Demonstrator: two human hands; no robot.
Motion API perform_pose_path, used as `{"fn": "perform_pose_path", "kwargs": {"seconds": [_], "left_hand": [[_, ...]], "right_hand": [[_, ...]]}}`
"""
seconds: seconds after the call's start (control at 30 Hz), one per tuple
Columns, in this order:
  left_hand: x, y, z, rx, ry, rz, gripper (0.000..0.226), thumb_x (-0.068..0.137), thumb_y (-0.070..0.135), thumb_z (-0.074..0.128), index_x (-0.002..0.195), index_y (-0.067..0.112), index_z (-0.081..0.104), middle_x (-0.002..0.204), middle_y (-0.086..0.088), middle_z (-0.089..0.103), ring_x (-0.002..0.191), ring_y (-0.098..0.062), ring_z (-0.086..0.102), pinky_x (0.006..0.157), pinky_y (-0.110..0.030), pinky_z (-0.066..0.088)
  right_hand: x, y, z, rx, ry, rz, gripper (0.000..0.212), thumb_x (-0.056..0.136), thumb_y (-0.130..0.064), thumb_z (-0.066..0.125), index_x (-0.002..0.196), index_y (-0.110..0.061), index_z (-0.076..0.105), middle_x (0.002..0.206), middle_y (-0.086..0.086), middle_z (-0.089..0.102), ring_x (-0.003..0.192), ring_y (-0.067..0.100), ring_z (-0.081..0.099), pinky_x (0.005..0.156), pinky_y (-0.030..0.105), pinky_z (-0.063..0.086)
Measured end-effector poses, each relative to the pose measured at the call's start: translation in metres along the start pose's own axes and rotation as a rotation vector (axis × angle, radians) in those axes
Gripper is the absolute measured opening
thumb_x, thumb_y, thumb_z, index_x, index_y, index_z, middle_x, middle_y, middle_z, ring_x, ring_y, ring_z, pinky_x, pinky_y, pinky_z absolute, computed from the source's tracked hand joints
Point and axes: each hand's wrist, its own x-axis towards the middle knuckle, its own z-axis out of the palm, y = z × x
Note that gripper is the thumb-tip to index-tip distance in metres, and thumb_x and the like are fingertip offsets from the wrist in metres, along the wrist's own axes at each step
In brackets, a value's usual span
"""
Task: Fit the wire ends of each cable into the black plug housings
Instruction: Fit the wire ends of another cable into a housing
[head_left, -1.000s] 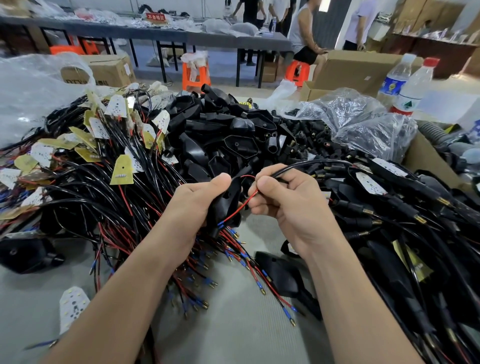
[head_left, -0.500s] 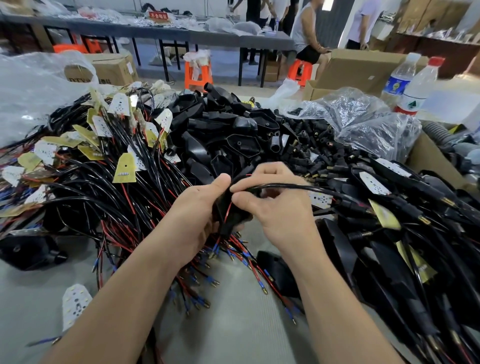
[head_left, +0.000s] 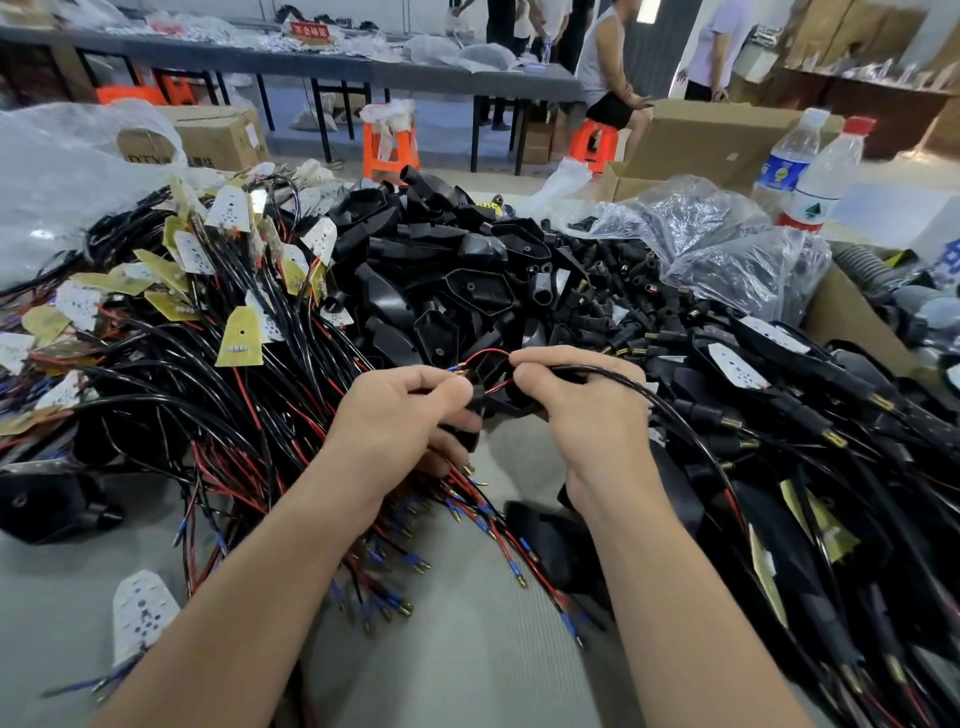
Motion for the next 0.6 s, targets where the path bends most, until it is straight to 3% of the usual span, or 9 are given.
{"fn": "perform_pose_path", "kwargs": {"seconds": [0.1, 0.17, 0.27, 0.33, 0.43, 0.53, 0.6], "left_hand": [[0.001, 0.002, -0.006, -0.059, 0.007, 0.042, 0.011, 0.096, 0.006, 0.071, 0.092, 0.012, 0.079, 0.081, -0.011, 0.079, 0.063, -0.018, 0.075, 0.051, -0.021, 0.055], [0.002, 0.003, -0.010, -0.093, 0.061, 0.072, 0.018, 0.094, -0.001, 0.070, 0.087, 0.012, 0.080, 0.079, -0.013, 0.079, 0.065, -0.018, 0.076, 0.053, -0.021, 0.057], [0.003, 0.005, -0.014, -0.195, 0.114, 0.074, 0.019, 0.094, -0.005, 0.067, 0.088, 0.010, 0.078, 0.076, -0.012, 0.078, 0.064, -0.016, 0.075, 0.056, -0.020, 0.058], [0.003, 0.007, -0.016, -0.281, 0.138, 0.067, 0.018, 0.093, -0.006, 0.066, 0.091, 0.009, 0.077, 0.075, -0.011, 0.077, 0.062, -0.014, 0.073, 0.057, -0.019, 0.058], [0.004, 0.011, -0.025, -0.407, 0.268, 0.082, 0.017, 0.093, -0.006, 0.065, 0.092, 0.007, 0.075, 0.071, -0.007, 0.076, 0.059, -0.011, 0.070, 0.057, -0.018, 0.057], [0.007, 0.014, -0.041, -0.555, 0.420, 0.093, 0.018, 0.095, -0.004, 0.060, 0.093, 0.009, 0.073, 0.068, -0.001, 0.074, 0.056, -0.006, 0.065, 0.055, -0.015, 0.054], [0.008, 0.014, -0.046, -0.576, 0.502, 0.123, 0.019, 0.095, -0.001, 0.060, 0.092, 0.013, 0.072, 0.067, 0.002, 0.073, 0.053, -0.004, 0.061, 0.053, -0.014, 0.050]], "right_hand": [[0.002, -0.003, -0.003, 0.057, -0.042, -0.011, 0.017, 0.078, -0.008, 0.078, 0.078, -0.024, 0.083, 0.091, 0.009, 0.078, 0.092, 0.023, 0.074, 0.089, 0.045, 0.059], [0.002, -0.008, -0.008, 0.192, -0.250, -0.015, 0.020, 0.076, -0.008, 0.078, 0.089, -0.022, 0.083, 0.090, 0.008, 0.079, 0.088, 0.020, 0.073, 0.083, 0.039, 0.057], [0.002, -0.010, -0.012, 0.249, -0.486, -0.091, 0.048, 0.073, -0.001, 0.077, 0.117, -0.019, 0.076, 0.108, 0.008, 0.077, 0.098, 0.022, 0.072, 0.086, 0.037, 0.055], [0.003, -0.010, -0.011, 0.305, -0.469, -0.144, 0.058, 0.075, 0.006, 0.072, 0.129, -0.016, 0.067, 0.115, 0.009, 0.074, 0.104, 0.026, 0.070, 0.087, 0.040, 0.055], [0.003, -0.015, -0.012, 0.514, -0.368, -0.066, 0.064, 0.077, 0.008, 0.075, 0.132, -0.019, 0.060, 0.116, 0.013, 0.072, 0.102, 0.029, 0.072, 0.079, 0.035, 0.060], [0.008, -0.024, -0.020, 0.736, -0.135, 0.085, 0.049, 0.075, -0.009, 0.073, 0.123, -0.017, 0.064, 0.104, 0.014, 0.073, 0.081, 0.023, 0.073, 0.065, 0.026, 0.060], [0.012, -0.029, -0.025, 0.872, -0.039, 0.171, 0.039, 0.083, -0.020, 0.070, 0.120, -0.011, 0.063, 0.100, 0.015, 0.073, 0.078, 0.022, 0.073, 0.063, 0.025, 0.059]]}}
